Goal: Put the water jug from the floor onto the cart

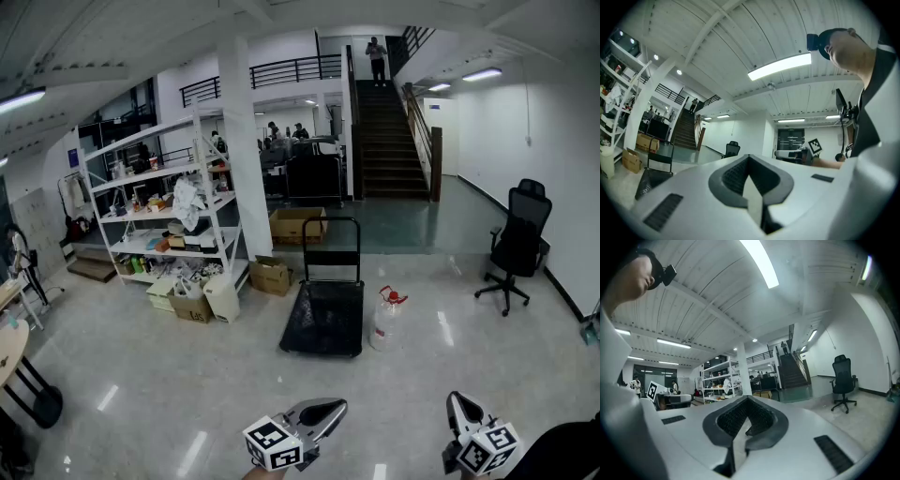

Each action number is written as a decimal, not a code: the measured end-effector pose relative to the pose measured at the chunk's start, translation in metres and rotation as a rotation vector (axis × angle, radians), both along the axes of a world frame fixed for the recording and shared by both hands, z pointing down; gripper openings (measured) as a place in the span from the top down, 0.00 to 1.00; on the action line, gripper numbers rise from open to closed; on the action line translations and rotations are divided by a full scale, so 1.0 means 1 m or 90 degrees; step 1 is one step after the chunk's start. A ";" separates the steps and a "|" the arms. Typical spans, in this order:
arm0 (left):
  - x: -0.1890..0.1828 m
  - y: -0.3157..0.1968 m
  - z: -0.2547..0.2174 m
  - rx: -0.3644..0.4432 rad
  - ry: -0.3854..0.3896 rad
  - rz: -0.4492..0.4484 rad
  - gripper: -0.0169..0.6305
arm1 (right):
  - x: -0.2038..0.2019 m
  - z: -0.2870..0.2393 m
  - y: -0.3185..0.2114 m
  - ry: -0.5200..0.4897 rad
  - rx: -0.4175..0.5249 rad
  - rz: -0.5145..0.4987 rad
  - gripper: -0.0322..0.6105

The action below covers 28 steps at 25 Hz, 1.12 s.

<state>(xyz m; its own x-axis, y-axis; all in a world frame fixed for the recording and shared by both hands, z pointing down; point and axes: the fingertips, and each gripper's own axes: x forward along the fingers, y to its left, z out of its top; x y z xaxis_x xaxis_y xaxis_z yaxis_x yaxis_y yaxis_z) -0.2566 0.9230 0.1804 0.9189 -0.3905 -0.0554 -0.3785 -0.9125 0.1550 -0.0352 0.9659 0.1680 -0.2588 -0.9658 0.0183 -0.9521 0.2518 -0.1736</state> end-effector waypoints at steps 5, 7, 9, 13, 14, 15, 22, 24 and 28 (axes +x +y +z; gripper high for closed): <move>-0.004 0.004 0.003 -0.004 -0.003 0.000 0.97 | -0.004 0.001 0.004 0.002 -0.003 -0.001 0.95; -0.004 0.005 0.004 -0.003 -0.004 0.002 0.97 | -0.004 0.002 0.005 0.004 -0.001 0.001 0.95; -0.005 0.004 0.006 -0.008 -0.004 0.003 0.97 | -0.006 0.003 0.004 0.006 0.000 0.002 0.95; -0.004 0.005 0.004 -0.010 -0.002 0.015 0.97 | -0.013 0.004 0.002 0.009 -0.004 -0.003 0.95; -0.003 0.007 0.004 -0.009 -0.004 0.018 0.97 | -0.014 0.004 0.002 0.009 -0.004 -0.004 0.95; -0.003 0.009 0.004 -0.008 -0.005 0.020 0.97 | -0.014 0.003 0.003 0.010 -0.004 -0.003 0.95; -0.015 0.005 0.010 -0.015 -0.007 0.019 0.97 | -0.020 -0.003 -0.003 -0.005 0.015 0.007 0.95; -0.022 0.001 0.012 -0.013 -0.007 0.018 0.97 | -0.026 0.000 -0.007 -0.003 0.015 0.011 0.95; -0.044 -0.008 0.015 -0.008 -0.003 0.017 0.97 | -0.046 0.003 -0.017 -0.012 0.016 0.015 0.95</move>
<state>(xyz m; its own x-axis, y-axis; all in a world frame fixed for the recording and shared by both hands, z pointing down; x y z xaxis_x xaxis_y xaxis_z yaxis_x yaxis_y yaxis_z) -0.3006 0.9147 0.1950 0.9295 -0.3661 -0.0455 -0.3544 -0.9204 0.1650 -0.0810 0.9490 0.1711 -0.2360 -0.9717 -0.0109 -0.9544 0.2338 -0.1854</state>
